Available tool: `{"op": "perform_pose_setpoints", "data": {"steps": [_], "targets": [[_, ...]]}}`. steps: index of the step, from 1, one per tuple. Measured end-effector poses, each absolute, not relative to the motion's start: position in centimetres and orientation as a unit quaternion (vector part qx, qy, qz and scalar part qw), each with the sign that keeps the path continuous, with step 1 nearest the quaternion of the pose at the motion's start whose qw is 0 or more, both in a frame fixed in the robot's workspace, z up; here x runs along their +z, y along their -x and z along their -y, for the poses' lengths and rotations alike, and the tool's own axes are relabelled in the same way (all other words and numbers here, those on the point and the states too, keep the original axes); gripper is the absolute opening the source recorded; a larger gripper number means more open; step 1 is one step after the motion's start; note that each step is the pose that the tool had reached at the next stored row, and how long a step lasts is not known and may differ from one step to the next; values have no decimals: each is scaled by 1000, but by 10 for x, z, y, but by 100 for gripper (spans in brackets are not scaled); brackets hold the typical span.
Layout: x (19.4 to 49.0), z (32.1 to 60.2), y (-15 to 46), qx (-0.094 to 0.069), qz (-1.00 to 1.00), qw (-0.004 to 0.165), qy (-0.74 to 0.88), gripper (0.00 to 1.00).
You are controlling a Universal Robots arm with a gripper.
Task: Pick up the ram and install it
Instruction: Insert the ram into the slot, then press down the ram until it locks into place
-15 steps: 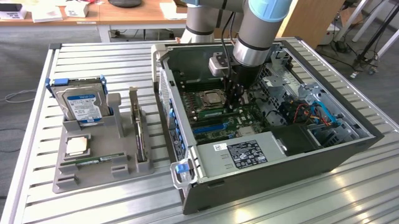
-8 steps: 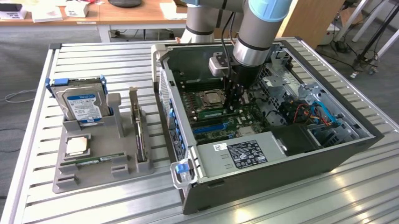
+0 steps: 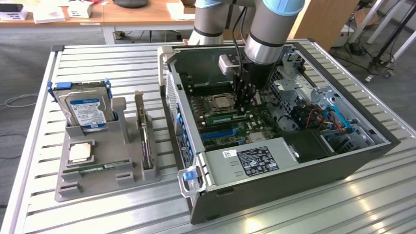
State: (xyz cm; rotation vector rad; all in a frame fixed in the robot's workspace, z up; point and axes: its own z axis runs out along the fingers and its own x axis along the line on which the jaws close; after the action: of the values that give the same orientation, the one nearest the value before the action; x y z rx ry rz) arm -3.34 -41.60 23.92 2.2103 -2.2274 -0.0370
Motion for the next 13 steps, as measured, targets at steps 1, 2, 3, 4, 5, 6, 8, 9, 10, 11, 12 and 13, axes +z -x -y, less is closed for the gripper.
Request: {"op": "perform_pose_setpoints", "data": {"steps": [1,2,3,4,5,6,8,9,10,11,12,13], "targets": [[241,416,33,-12,710,2,-704,31],[243,416,33,-12,710,2,-704,31],[246,416,33,-12,710,2,-704,31],[248,416,33,-12,710,2,-704,31],[250,416,33,-12,710,2,-704,31],[251,416,33,-12,710,2,-704,31],[254,416,33,-12,710,2,-704,31],[254,416,33,-12,710,2,-704,31],[254,416,33,-12,710,2,-704,31],[254,416,33,-12,710,2,-704,31],[254,416,33,-12,710,2,-704,31],[254,416,33,-12,710,2,-704,31]]}}
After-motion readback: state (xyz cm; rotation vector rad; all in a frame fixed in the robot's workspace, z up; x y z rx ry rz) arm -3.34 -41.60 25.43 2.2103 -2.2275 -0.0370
